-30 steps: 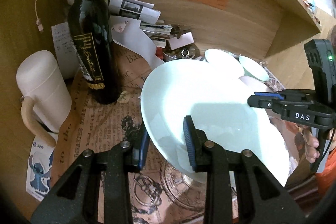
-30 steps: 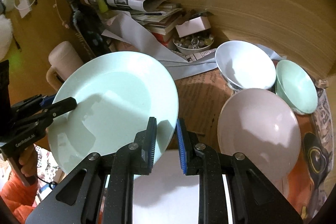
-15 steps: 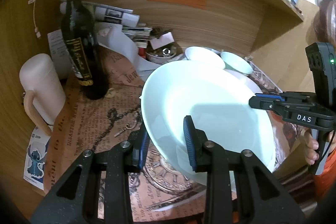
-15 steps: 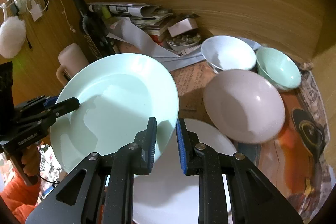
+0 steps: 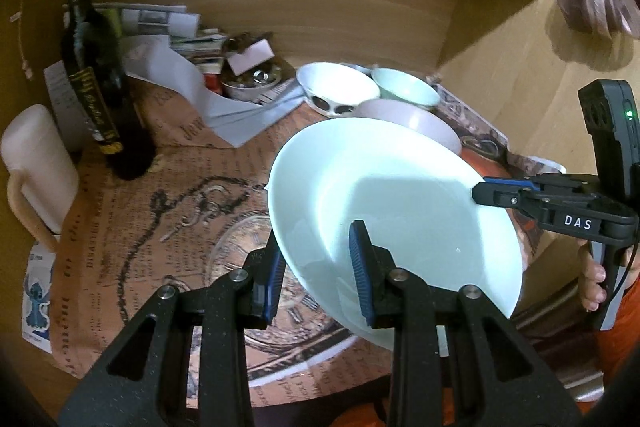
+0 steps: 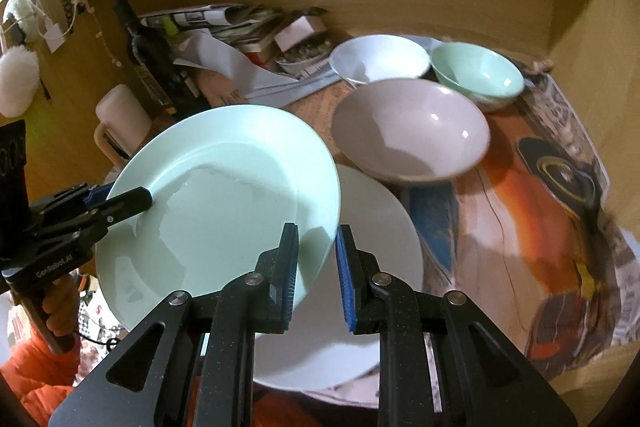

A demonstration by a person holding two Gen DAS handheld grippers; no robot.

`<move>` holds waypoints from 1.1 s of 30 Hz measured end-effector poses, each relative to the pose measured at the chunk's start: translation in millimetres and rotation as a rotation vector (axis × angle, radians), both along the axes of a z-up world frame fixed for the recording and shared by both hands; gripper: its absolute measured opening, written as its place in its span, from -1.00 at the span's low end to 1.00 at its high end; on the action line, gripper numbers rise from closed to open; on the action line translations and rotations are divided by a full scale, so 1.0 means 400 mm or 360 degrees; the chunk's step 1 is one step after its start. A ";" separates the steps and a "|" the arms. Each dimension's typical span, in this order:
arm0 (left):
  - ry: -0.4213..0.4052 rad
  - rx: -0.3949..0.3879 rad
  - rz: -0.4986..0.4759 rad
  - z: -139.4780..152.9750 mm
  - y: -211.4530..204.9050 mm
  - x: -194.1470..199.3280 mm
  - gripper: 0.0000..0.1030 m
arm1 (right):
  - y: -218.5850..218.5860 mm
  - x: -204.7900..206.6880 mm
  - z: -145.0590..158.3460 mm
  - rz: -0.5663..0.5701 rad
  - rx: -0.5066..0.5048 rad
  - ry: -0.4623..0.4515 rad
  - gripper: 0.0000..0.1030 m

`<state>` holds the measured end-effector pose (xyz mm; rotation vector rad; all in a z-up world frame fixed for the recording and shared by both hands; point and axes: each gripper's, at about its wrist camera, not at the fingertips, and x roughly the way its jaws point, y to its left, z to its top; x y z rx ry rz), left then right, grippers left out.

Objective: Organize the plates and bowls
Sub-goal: 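Carry the mint green plate with both grippers and lower it onto the white plate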

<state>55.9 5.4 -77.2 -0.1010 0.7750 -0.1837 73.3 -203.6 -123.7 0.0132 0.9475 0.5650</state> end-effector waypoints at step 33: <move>0.0224 0.0052 -0.0146 -0.127 -0.084 0.075 -0.38 | -0.094 0.008 -0.117 -0.0153 0.0057 0.0222 -0.66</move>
